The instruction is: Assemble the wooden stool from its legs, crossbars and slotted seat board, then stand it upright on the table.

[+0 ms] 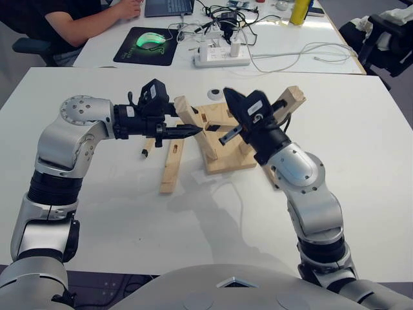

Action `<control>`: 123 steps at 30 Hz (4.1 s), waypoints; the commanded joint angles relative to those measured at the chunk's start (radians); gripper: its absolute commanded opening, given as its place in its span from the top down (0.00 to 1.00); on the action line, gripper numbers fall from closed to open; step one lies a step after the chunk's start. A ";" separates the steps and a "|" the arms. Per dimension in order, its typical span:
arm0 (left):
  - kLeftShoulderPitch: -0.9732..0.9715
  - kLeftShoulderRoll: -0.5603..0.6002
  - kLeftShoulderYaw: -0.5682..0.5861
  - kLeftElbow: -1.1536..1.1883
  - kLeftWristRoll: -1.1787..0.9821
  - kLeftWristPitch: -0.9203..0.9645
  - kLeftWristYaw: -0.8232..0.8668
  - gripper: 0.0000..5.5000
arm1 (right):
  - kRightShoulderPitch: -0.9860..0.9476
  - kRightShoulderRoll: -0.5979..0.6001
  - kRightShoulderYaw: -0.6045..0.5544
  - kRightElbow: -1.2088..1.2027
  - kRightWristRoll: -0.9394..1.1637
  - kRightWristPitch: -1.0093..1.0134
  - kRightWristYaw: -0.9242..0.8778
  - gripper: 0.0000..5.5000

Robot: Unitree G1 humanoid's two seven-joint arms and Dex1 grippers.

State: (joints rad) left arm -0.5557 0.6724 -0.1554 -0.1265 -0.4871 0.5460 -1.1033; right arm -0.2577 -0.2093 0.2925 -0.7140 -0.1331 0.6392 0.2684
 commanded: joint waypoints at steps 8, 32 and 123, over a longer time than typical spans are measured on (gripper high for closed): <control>-0.004 -0.005 -0.024 0.013 0.027 0.021 0.002 0.62 | 0.015 -0.080 0.110 0.062 -0.056 0.110 0.050 1.00; -0.066 -0.050 -0.082 0.067 0.099 -0.016 -0.003 0.62 | -0.054 0.085 -0.068 -0.021 0.044 -0.088 -0.047 1.00; -0.133 -0.038 -0.070 0.055 0.130 0.051 -0.097 0.62 | 0.250 -0.070 -0.646 0.373 0.960 0.124 -0.115 1.00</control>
State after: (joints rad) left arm -0.6850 0.6214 -0.2185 -0.0832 -0.3637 0.5940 -1.1920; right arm 0.0423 -0.3413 -0.2559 -0.3688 0.6550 0.6954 0.1929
